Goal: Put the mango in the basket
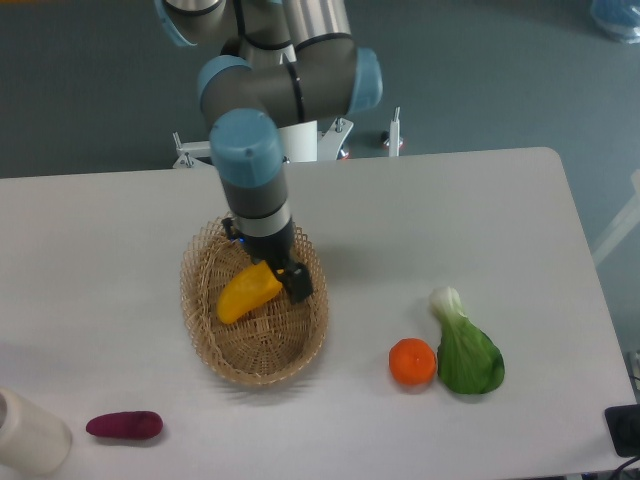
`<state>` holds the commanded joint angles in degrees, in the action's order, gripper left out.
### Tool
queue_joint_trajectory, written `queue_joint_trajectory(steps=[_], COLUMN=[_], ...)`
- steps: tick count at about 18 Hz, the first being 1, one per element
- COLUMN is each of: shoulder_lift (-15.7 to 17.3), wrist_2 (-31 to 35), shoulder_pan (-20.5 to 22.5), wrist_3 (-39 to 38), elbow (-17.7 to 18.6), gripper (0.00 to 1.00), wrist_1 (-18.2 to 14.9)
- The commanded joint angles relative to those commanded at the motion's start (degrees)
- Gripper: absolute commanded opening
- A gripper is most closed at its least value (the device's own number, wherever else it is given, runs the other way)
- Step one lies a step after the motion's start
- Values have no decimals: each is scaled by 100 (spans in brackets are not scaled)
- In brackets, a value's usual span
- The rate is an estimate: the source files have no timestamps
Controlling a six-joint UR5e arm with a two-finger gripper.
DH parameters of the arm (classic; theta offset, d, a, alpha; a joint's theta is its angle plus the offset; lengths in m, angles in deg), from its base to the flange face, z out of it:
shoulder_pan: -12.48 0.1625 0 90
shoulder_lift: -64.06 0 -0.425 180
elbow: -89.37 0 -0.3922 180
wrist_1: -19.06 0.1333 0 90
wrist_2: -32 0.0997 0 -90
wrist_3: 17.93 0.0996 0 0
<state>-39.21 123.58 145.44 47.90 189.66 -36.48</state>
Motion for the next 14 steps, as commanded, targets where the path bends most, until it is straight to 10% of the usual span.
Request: queue_joint_trajectory(steps=[14], shoulder_lift=[-439], wrist_2=[-484], shoulder_pan=[1943], wrist_3=[2301], elbow=[-246], gripper=[100], wrist_1=[-123])
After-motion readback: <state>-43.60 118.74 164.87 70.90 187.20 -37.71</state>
